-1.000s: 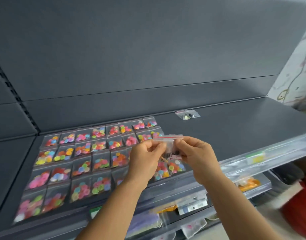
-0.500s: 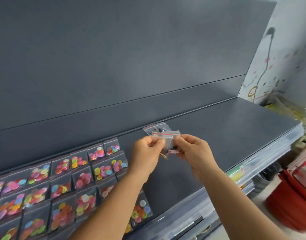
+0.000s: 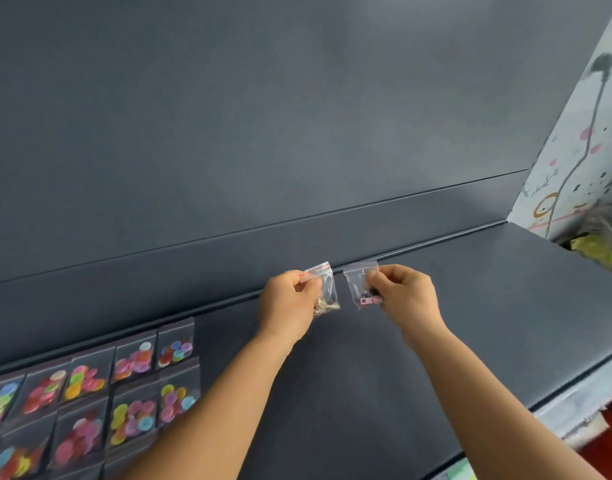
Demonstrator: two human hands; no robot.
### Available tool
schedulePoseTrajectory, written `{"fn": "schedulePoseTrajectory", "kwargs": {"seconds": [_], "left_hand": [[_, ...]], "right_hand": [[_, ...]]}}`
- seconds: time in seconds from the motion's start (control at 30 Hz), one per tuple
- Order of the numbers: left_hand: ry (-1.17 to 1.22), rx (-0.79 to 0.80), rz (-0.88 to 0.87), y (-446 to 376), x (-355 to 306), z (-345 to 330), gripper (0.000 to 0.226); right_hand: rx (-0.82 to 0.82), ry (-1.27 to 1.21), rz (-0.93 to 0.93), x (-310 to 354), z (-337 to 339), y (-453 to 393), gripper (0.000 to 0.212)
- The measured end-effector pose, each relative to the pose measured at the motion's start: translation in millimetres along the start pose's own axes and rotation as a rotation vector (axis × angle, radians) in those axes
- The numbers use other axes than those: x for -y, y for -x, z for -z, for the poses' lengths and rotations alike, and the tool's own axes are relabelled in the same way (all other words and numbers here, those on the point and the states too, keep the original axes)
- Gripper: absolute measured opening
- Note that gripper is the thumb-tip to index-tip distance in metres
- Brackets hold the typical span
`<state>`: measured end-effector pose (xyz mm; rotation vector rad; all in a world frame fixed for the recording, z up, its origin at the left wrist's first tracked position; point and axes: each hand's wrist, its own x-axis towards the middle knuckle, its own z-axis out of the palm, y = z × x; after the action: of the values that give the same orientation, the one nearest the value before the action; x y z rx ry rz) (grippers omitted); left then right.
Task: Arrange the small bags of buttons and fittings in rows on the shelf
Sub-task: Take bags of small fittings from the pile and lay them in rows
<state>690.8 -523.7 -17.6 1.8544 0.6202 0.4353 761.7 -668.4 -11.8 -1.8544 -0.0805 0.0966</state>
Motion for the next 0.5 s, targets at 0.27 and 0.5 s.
{"fn": "schedulePoseTrajectory", "kwargs": {"seconds": [0.27,0.5], "left_hand": [[-0.328,-0.040,0.014,-41.6,-6.4,-59.5,0.021],[-0.665,-0.121,0.053,-45.1,-13.9,-83.5,0.023]], "right_hand": [[0.182,0.199,0.042,-22.9,13.3,-78.4,0.021],[0.284,0.432,0.143,-30.9,13.9,-105.0,0.015]]}}
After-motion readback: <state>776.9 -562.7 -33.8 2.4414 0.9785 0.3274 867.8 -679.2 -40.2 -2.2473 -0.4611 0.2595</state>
